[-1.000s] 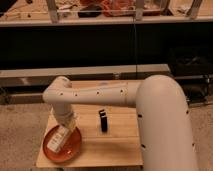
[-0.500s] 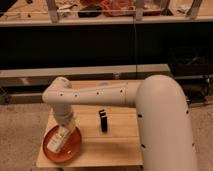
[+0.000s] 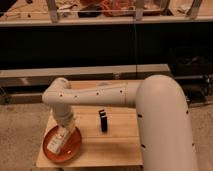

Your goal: Place the bottle in the ceramic bowl

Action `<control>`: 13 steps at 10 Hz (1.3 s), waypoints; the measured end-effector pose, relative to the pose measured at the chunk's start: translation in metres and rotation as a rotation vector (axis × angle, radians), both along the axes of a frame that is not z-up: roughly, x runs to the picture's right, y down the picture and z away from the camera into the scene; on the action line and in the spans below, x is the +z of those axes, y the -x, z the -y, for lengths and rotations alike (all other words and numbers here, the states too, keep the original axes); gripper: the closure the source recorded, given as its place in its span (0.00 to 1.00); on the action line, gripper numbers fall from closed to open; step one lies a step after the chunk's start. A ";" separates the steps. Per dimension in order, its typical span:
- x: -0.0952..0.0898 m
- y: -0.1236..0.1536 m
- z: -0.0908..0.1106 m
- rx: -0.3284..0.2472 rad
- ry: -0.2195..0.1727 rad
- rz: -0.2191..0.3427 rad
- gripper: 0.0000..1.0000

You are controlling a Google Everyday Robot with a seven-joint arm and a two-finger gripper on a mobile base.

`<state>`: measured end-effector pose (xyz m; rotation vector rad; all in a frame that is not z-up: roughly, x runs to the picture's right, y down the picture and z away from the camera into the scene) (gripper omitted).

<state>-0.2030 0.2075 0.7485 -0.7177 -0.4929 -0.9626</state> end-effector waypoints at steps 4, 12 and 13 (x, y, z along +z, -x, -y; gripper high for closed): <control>0.000 0.000 -0.002 -0.003 0.002 0.002 0.95; -0.001 0.003 -0.008 -0.016 0.007 0.009 0.90; -0.001 0.003 -0.008 -0.015 0.008 0.010 0.90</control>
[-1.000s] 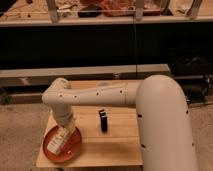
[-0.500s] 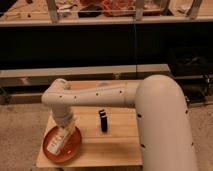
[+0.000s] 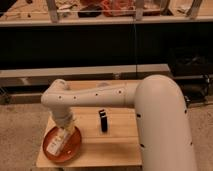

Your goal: Place the bottle in the ceramic bowl

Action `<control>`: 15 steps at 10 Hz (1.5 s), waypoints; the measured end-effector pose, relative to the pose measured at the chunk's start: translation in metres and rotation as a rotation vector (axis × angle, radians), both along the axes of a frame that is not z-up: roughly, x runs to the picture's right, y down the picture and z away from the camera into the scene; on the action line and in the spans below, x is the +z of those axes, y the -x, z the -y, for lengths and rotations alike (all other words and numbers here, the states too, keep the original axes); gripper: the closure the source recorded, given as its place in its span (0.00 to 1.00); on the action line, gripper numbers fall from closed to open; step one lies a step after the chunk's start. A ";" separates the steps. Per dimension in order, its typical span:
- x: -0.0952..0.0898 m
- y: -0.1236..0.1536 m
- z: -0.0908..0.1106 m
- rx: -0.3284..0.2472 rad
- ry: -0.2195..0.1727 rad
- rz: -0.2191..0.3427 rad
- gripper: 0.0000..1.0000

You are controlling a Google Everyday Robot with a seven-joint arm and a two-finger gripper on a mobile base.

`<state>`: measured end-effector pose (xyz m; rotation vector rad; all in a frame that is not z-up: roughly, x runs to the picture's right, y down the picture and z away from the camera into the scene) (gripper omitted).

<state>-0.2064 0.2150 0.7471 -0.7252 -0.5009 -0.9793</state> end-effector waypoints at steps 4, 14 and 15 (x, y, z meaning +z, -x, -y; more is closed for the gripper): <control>-0.001 0.001 -0.003 -0.010 0.006 0.004 0.82; -0.003 0.002 -0.008 -0.024 0.022 0.010 0.22; -0.004 0.002 -0.009 -0.025 0.026 0.011 0.20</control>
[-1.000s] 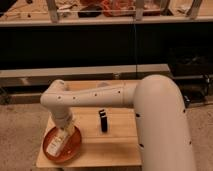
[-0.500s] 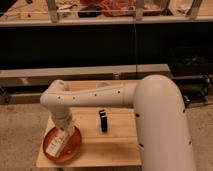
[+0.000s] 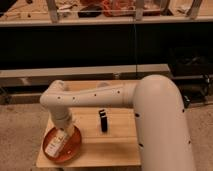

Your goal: Place the bottle in the ceramic bowl

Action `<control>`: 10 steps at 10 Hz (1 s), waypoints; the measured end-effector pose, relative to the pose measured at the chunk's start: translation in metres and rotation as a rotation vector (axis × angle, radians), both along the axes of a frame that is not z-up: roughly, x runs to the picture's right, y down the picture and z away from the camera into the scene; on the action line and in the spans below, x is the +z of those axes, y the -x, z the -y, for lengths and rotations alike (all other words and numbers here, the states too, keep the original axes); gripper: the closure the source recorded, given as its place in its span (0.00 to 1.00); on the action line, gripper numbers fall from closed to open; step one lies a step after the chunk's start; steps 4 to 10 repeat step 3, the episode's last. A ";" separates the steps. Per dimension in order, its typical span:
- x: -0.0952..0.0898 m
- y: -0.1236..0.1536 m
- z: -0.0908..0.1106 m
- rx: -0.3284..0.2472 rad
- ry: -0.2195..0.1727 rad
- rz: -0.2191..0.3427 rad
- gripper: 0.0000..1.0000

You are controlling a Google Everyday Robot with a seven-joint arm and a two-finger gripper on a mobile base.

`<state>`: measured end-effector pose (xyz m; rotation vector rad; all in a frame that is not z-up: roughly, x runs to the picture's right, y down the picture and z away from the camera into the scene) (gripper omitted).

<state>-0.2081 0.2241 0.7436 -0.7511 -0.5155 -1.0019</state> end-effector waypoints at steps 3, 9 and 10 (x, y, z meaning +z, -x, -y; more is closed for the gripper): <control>-0.001 0.000 -0.001 -0.005 0.002 0.002 0.22; -0.001 0.000 -0.001 -0.005 0.002 0.002 0.22; -0.001 0.000 -0.001 -0.005 0.002 0.002 0.22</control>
